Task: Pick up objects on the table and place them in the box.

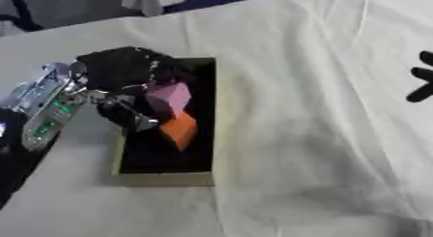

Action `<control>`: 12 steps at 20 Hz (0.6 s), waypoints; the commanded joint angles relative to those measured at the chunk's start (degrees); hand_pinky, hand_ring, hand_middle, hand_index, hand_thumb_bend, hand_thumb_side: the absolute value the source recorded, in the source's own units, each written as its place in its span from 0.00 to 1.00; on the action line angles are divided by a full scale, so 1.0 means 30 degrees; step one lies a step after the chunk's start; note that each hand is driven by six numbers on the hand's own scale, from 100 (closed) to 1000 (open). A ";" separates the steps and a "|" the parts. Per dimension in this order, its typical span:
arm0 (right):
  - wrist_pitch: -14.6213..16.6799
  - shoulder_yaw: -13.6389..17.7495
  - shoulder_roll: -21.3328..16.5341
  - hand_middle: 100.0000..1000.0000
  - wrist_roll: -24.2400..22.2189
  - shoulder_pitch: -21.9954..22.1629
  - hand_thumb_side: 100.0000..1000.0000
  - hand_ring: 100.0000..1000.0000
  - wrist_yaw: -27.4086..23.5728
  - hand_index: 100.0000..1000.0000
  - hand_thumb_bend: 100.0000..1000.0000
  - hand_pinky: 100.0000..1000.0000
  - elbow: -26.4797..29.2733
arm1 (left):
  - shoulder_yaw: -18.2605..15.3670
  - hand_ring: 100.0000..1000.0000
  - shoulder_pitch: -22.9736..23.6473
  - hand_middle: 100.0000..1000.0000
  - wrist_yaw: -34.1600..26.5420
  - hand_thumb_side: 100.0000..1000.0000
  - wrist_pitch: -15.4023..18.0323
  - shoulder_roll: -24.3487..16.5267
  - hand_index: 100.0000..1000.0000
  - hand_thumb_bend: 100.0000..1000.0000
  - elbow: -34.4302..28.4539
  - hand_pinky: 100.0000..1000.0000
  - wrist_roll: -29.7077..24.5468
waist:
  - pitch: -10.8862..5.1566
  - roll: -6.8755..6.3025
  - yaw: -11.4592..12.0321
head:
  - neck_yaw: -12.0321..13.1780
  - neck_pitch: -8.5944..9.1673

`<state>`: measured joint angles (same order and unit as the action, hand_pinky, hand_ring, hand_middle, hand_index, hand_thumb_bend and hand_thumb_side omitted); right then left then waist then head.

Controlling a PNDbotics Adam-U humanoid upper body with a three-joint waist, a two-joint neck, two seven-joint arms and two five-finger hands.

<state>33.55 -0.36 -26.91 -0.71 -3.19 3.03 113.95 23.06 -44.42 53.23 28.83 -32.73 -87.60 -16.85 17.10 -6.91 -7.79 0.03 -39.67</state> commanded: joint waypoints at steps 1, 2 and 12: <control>-0.0074 0.0078 -0.0129 0.50 0.0053 -0.0022 0.63 0.95 0.0140 0.87 0.00 0.88 0.0213 | -0.0499 0.94 -0.0259 0.97 0.0554 0.26 -0.0531 -0.0442 1.00 0.65 -0.1272 0.79 0.0846 | -0.0350 0.0159 0.0055 | -0.0102 0.0263; -0.0075 0.0077 -0.0133 0.50 0.0061 -0.0015 0.63 0.95 0.0143 0.87 0.00 0.88 0.0213 | -0.0474 0.94 -0.0222 0.97 0.0644 0.25 -0.0614 -0.0508 1.00 0.67 -0.1536 0.79 0.1106 | -0.0365 0.0161 0.0069 | -0.0116 0.0263; -0.0112 0.0129 -0.0167 0.50 0.0174 0.0081 0.62 0.95 0.0057 0.87 0.00 0.88 0.0213 | -0.0223 0.95 -0.0041 0.97 0.1172 0.25 -0.0794 -0.0682 1.00 0.71 -0.2099 0.80 0.3502 | -0.0617 0.0231 0.0198 | -0.0118 0.0256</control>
<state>33.22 -0.36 -26.91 -0.45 -2.93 3.20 113.95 22.75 -43.89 56.35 26.53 -33.29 -92.81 -7.25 16.41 -6.85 -7.30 -0.20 -39.65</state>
